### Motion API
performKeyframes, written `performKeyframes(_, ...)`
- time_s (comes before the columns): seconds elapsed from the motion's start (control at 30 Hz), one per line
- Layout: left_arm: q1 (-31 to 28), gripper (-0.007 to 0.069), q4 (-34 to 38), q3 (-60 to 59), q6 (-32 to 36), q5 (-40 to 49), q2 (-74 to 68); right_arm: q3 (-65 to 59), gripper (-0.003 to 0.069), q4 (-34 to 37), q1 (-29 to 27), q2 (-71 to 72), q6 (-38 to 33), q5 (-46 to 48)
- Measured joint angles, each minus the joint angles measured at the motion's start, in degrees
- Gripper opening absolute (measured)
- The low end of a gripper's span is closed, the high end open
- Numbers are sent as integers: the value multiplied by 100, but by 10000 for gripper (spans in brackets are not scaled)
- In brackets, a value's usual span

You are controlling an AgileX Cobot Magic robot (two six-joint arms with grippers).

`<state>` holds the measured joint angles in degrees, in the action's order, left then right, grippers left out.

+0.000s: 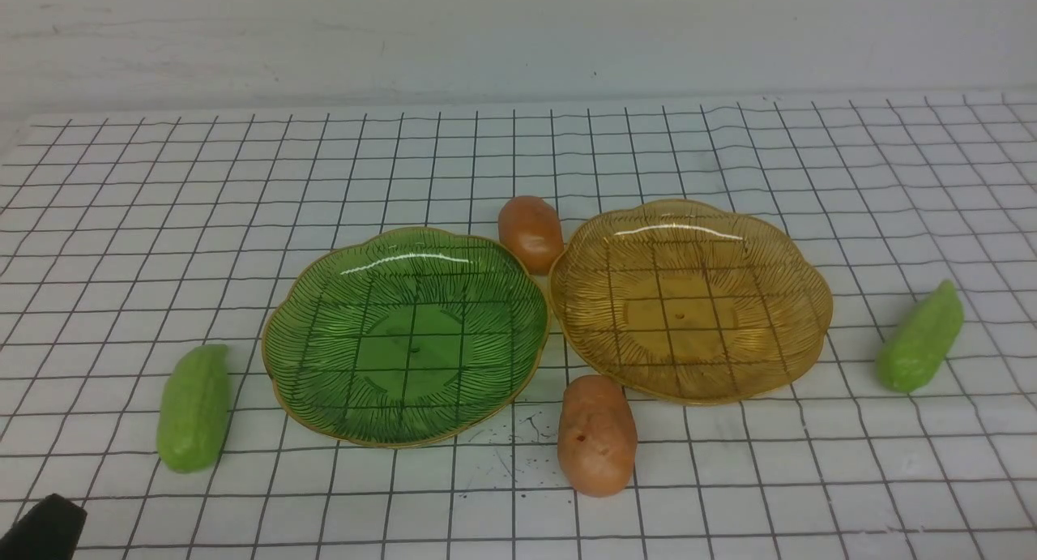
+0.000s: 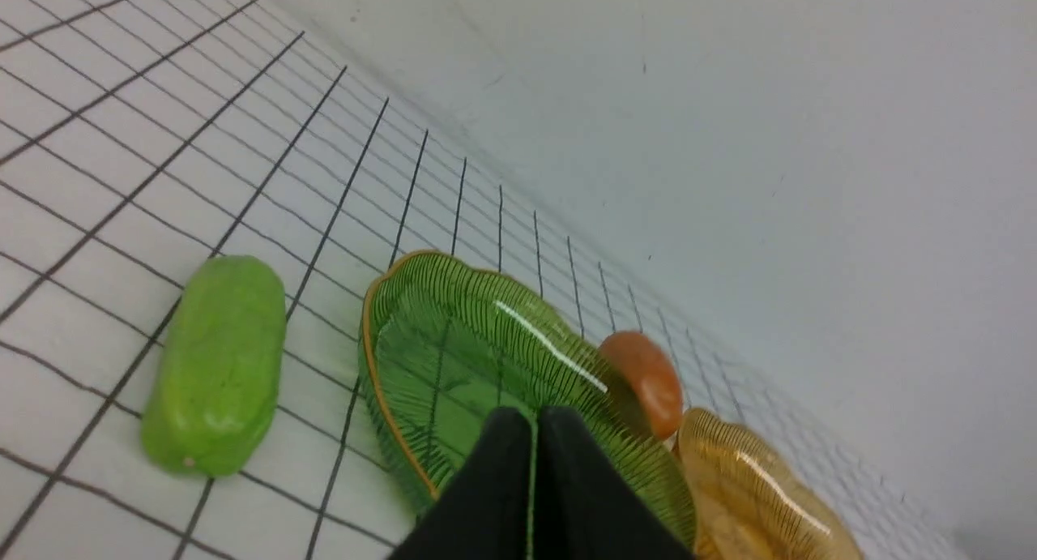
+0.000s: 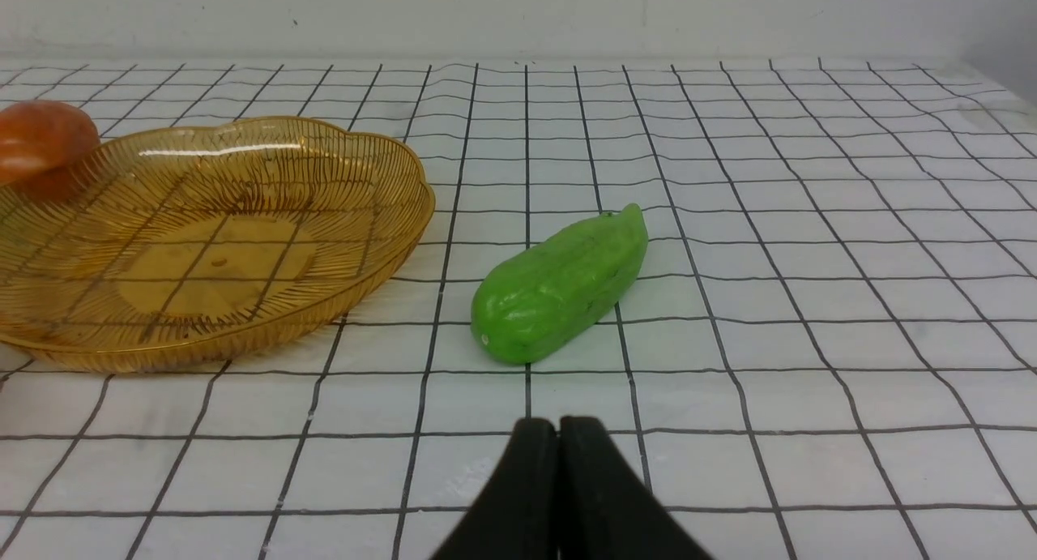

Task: Put different types of vegetables on the plate.
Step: 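Move the green vegetable from the table onto the right plate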

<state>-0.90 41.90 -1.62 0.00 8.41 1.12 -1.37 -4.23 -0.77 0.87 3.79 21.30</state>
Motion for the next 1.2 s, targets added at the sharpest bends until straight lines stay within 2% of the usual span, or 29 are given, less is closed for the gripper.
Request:
performKeyframes(0.3, 0, -8, 361, 0, -36, -258, 0, 0, -15, 0, 0, 0, 0, 0)
performKeyframes(0.47, 0, -8, 414, 62, -36, -1387, 0, 0, -15, 67, 0, 0, 12, -30)
performKeyframes(0.53, 0, -8, 367, 343, 110, -1446, 0, -21, -15, 464, 0, 0, 18, -206)
performKeyframes(0.6, 0, -8, 223, 801, 404, -1332, -14, -33, -15, 1272, 0, 0, 24, -482)
performKeyframes(0.67, 0, -8, 83, 1246, 752, -1030, -134, -33, -15, 1997, 0, 0, 24, -802)
performKeyframes(0.7, 0, -8, 54, 1302, 844, -924, -190, -33, -15, 1997, 0, 0, 24, -846)
performKeyframes(0.73, 0, -8, 11, 1530, 975, -745, -290, -33, -15, 2477, 0, 0, 24, -1018)
performKeyframes(0.77, 0, -8, -105, 1970, 1318, -64, -703, -33, -15, 3265, 0, 0, 30, -1336)
performKeyframes(0.8, 0, -8, -112, 2024, 1318, 26, -703, -33, -15, 3364, 0, 0, 30, -1402)
performKeyframes(0.83, 0, -8, -217, 2386, 1501, 701, -1204, -33, -15, 4035, 0, 0, 34, -1600)
performKeyframes(0.87, 0, -8, -254, 2488, 1529, 911, -1344, -33, -15, 4126, 0, 0, 34, -1600)
performKeyframes(0.9, 0, -8, -440, 2866, 1575, 1786, -1979, -33, -15, 4814, 0, 0, 41, -1765)
performKeyframes(1.0, 0, -8, -986, 3420, 1558, 3131, -3206, -33, -15, 5788, 0, 0, 41, -1939)
performKeyframes(1.1, 0, -8, -1761, 3802, 1477, 4092, -4337, -33, -15, 6178, 0, 0, -97, -2010)
performKeyframes(1.2, 0, -8, -2363, 4081, 1434, 4332, -5194, -33, -15, 6440, 0, 0, -203, -2016)
